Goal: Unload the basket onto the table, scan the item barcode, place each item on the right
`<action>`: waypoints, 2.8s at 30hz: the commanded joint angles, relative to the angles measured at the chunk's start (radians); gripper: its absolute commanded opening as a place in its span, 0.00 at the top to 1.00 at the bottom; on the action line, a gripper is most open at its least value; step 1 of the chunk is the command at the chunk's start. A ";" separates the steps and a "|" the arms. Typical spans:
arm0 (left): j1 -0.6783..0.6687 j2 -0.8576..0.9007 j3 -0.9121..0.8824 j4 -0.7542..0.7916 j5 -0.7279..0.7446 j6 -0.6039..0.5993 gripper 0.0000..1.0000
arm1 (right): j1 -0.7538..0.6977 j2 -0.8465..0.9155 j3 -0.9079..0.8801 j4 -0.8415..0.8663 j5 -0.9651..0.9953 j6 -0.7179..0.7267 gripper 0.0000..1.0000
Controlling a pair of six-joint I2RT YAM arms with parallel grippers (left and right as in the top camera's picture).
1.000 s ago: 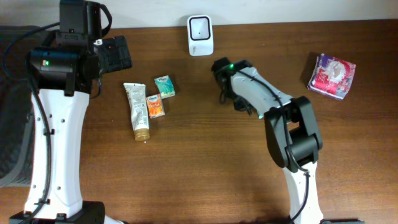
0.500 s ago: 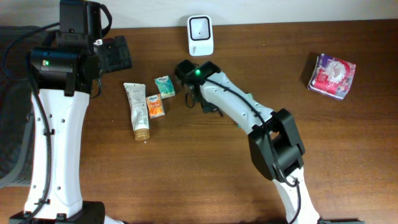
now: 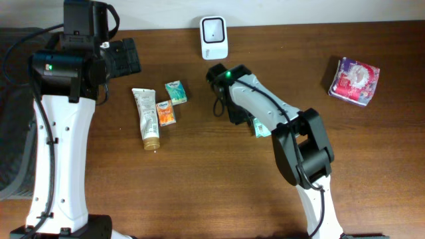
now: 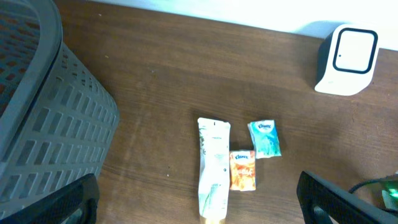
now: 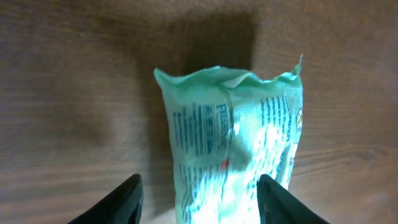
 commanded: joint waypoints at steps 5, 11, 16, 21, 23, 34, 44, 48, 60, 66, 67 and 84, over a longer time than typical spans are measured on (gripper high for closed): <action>0.007 -0.006 0.000 -0.001 -0.007 -0.006 0.01 | -0.009 -0.012 -0.197 0.168 0.169 0.080 0.88; 0.007 -0.006 0.001 -0.001 -0.007 -0.006 0.01 | -0.148 -0.036 0.098 0.039 -0.472 -0.148 0.96; 0.007 -0.006 0.001 -0.001 -0.007 -0.006 0.01 | -0.368 -0.006 -0.010 0.143 -1.232 -0.338 0.96; 0.007 -0.006 0.000 -0.001 -0.007 -0.006 0.01 | -0.583 -0.006 -0.096 0.136 -1.207 -0.337 0.52; 0.007 -0.006 0.001 -0.001 -0.007 -0.006 0.01 | -0.634 -0.008 -0.013 0.020 -1.110 -0.338 0.47; 0.007 -0.006 0.001 -0.001 -0.007 -0.006 0.01 | -0.311 -0.007 0.088 -0.047 -0.459 -0.193 0.48; 0.007 -0.006 0.000 -0.001 -0.007 -0.006 0.01 | -0.298 -0.008 0.142 0.130 -0.640 -0.193 0.96; 0.007 -0.006 0.001 -0.001 -0.007 -0.006 0.01 | -0.297 -0.006 0.295 0.568 -0.669 -0.193 0.96; 0.007 -0.006 0.001 -0.001 -0.007 -0.006 0.01 | -0.209 0.202 0.292 1.251 -0.666 -0.193 0.96; 0.007 -0.006 0.001 -0.001 -0.007 -0.006 0.01 | -0.414 -0.044 0.292 0.872 -0.665 -0.193 0.96; 0.007 -0.006 0.001 -0.001 -0.007 -0.006 0.01 | -0.484 -0.059 0.292 0.710 -0.645 -0.193 0.96; 0.007 -0.006 0.001 -0.001 -0.007 -0.006 0.01 | -0.750 -0.086 0.195 0.180 -0.661 -0.333 0.63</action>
